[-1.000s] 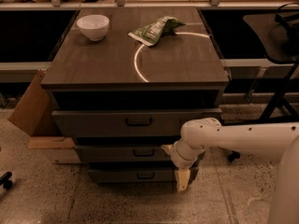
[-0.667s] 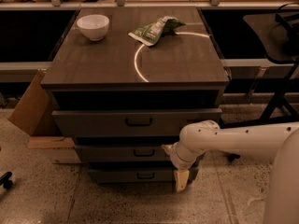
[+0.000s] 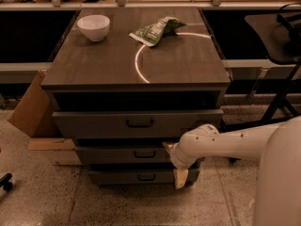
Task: Open middle drawer
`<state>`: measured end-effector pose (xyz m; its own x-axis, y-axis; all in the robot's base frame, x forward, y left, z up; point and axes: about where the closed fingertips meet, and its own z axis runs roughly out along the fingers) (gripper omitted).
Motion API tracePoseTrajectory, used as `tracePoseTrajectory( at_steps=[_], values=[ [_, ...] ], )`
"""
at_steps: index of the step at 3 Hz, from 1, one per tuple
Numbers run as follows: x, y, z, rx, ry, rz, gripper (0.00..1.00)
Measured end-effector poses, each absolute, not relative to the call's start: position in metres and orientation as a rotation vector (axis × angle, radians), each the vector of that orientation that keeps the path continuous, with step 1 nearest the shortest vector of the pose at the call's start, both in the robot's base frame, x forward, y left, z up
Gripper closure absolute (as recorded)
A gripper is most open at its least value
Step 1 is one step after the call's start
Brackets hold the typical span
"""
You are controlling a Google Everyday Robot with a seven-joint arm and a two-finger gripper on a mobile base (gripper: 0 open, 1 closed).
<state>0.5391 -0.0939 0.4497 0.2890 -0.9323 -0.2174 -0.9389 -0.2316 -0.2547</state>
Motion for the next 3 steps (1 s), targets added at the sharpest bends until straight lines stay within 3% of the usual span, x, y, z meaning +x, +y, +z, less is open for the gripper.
tracePoseTrajectory(
  at_steps=[3],
  values=[
    [0.572,-0.092,0.415,-2.185,1.707,0.057,0.00]
  ],
)
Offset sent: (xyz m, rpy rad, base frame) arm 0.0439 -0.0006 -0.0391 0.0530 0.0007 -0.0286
